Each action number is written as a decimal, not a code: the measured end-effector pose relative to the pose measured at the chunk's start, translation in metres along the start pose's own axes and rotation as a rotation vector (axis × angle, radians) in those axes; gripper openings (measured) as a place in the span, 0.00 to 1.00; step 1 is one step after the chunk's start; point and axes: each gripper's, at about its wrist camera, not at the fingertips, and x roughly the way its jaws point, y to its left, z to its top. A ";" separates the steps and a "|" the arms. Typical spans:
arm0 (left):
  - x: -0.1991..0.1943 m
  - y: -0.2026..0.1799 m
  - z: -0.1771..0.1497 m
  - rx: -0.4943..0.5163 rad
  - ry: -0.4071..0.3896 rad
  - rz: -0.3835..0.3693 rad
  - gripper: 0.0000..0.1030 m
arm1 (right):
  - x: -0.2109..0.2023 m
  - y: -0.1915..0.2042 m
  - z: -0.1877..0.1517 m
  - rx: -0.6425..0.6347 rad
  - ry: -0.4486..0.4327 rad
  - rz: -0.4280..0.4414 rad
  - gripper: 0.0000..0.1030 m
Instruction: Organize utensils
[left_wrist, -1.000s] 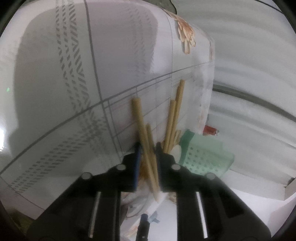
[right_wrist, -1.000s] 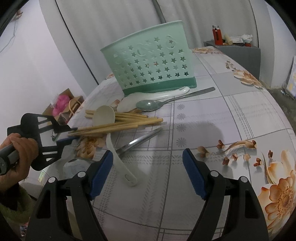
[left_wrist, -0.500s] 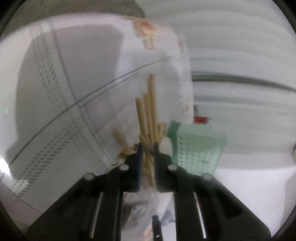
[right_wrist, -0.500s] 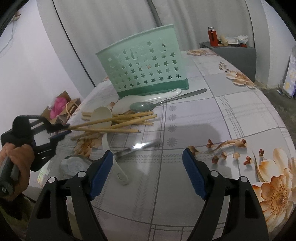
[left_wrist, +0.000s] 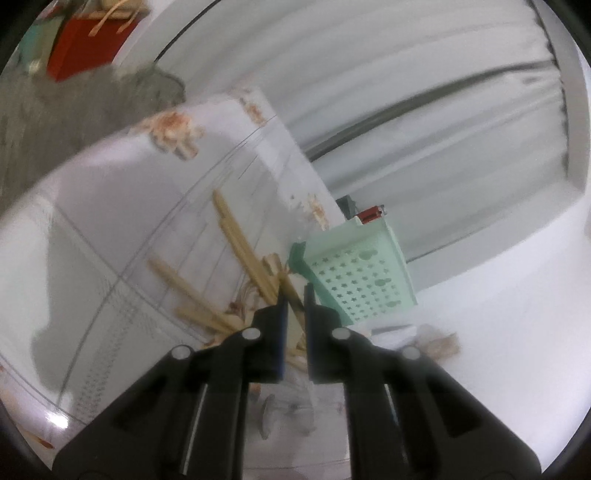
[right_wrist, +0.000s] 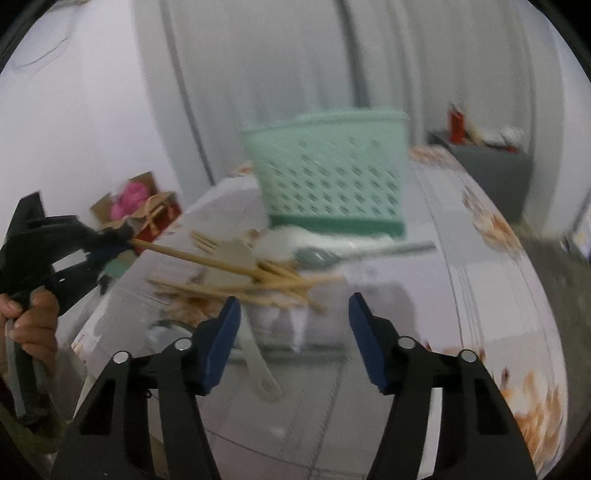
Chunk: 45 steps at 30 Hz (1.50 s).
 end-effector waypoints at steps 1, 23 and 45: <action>-0.002 -0.001 -0.001 0.015 -0.001 0.001 0.06 | 0.001 0.004 0.003 -0.025 -0.001 0.010 0.53; -0.022 -0.006 0.042 0.069 -0.106 -0.118 0.04 | 0.092 0.114 0.030 -0.581 0.278 0.308 0.22; -0.058 -0.010 0.079 0.090 -0.218 -0.144 0.04 | 0.126 0.131 0.053 -0.711 0.342 0.369 0.07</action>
